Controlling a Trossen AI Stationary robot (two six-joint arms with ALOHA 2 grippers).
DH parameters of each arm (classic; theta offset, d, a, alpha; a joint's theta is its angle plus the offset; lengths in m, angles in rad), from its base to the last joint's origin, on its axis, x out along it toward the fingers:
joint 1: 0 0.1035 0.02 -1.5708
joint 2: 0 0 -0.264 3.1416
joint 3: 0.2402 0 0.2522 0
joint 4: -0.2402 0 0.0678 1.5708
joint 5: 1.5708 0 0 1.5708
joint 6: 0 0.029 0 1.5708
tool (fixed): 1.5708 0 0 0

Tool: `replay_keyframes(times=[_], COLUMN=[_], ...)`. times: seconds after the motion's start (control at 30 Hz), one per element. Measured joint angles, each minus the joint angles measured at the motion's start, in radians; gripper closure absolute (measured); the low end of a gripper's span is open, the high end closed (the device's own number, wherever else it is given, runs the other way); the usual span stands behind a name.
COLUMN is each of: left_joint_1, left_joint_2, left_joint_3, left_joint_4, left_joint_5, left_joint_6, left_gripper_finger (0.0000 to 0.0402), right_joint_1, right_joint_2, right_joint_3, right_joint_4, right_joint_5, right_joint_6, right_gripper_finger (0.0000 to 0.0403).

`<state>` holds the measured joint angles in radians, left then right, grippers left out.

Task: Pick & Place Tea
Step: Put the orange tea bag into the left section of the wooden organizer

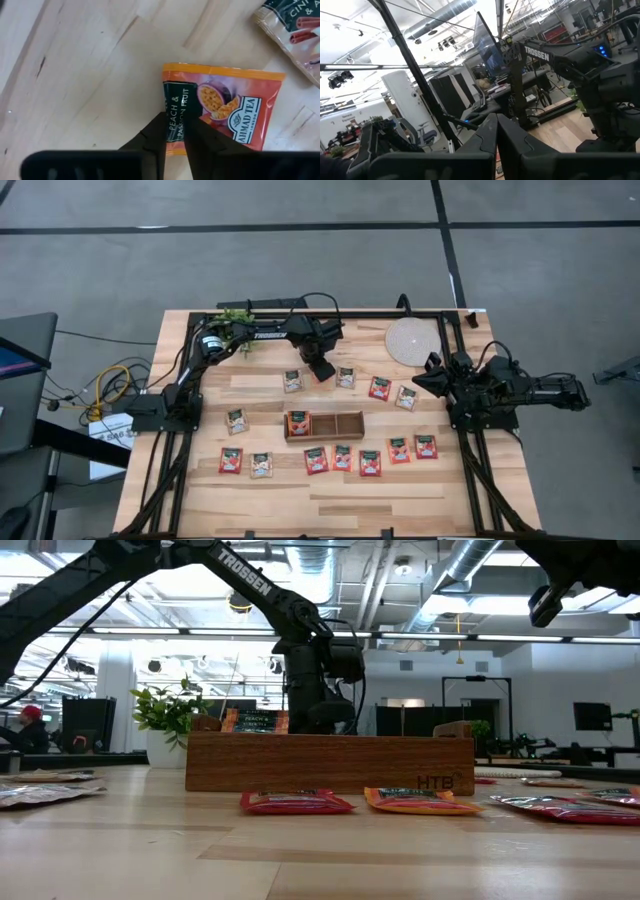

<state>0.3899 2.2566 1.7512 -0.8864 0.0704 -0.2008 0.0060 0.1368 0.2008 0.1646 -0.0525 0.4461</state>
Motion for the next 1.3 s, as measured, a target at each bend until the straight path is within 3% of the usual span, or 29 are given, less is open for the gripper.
replay_keyframes(times=[0.23, 0.47, 0.67, 0.8, 1.07, 1.3], left_joint_1=[-0.002, -0.002, -0.010, -0.037, -0.218, -0.444], left_joint_2=[0.000, 0.000, 0.000, 0.000, 0.000, -0.018], left_joint_3=[0.014, 0.124, 0.250, 0.357, 0.543, 0.549], left_joint_4=[-0.011, -0.062, -0.187, -0.343, -0.683, -0.688], left_joint_5=[-0.002, -0.054, -0.118, -0.221, -0.489, -0.582], left_joint_6=[-0.011, 0.000, 0.027, 0.045, 0.026, -0.040], left_gripper_finger=[0.0391, 0.0401, 0.0401, 0.0401, 0.0401, 0.0401], right_joint_1=[0.000, 0.000, 0.000, 0.000, 0.000, 0.000], right_joint_2=[0.000, 0.000, 0.000, 0.000, 0.000, 0.000], right_joint_3=[0.000, 0.000, 0.000, 0.000, 0.000, 0.000], right_joint_4=[0.000, 0.000, 0.000, -0.001, -0.009, -0.008], right_joint_5=[0.000, -0.002, -0.002, -0.002, -0.004, -0.005], right_joint_6=[0.000, 0.000, 0.000, 0.000, 0.000, 0.000], right_gripper_finger=[0.0403, 0.0403, 0.0403, 0.0403, 0.0403, 0.0403])
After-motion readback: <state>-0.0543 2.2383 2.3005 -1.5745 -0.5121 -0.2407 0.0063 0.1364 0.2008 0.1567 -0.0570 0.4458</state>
